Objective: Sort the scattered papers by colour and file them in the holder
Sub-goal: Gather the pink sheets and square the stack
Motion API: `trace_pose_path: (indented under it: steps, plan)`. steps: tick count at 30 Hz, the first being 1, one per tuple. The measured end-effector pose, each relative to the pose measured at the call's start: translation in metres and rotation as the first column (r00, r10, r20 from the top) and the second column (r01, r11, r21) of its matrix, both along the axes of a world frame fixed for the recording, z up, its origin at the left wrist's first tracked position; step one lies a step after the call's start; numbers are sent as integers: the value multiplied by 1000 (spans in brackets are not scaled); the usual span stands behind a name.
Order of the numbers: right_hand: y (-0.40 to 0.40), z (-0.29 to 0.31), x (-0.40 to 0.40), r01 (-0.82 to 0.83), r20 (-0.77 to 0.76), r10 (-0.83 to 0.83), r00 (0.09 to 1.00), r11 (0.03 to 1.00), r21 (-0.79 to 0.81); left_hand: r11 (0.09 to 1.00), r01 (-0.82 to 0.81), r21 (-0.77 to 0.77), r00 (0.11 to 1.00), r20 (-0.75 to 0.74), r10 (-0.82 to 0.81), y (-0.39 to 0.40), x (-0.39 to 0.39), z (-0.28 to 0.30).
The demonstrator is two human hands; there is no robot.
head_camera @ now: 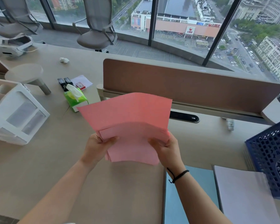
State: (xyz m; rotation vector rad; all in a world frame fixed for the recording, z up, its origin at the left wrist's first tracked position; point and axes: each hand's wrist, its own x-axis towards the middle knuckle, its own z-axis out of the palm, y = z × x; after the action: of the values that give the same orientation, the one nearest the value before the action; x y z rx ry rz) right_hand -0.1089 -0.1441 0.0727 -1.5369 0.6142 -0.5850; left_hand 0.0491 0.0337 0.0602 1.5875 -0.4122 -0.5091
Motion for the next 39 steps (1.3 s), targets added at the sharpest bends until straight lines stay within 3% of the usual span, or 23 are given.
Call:
trace_pose_path:
  steps: [8,11,15,20,26,33,39]
  plan:
    - [7,17,-9,-18,133,32,991,994,-107,977,-208,-55,976,56,211,-7,-17,12]
    - [4,0,-18,-23,55,26,998,998,-59,982,-180,-55,981,66,183,-4,-24,10]
    - [5,-29,-23,-40,-113,41,993,999,15,990,-68,127,997,57,61,5,-23,-10]
    - [9,-35,-17,-38,-111,39,993,999,9,983,-82,166,996,-15,85,5,-19,-19]
    - [12,-25,-17,50,-45,-47,998,997,65,996,-31,84,992,128,20,-6,-22,7]
    - [24,-11,-36,-35,76,21,997,979,199,995,1,-100,1000,3,0,8,-35,11]
    - [32,16,-34,50,170,-76,983,987,151,974,-94,-204,994,25,102,8,-33,37]
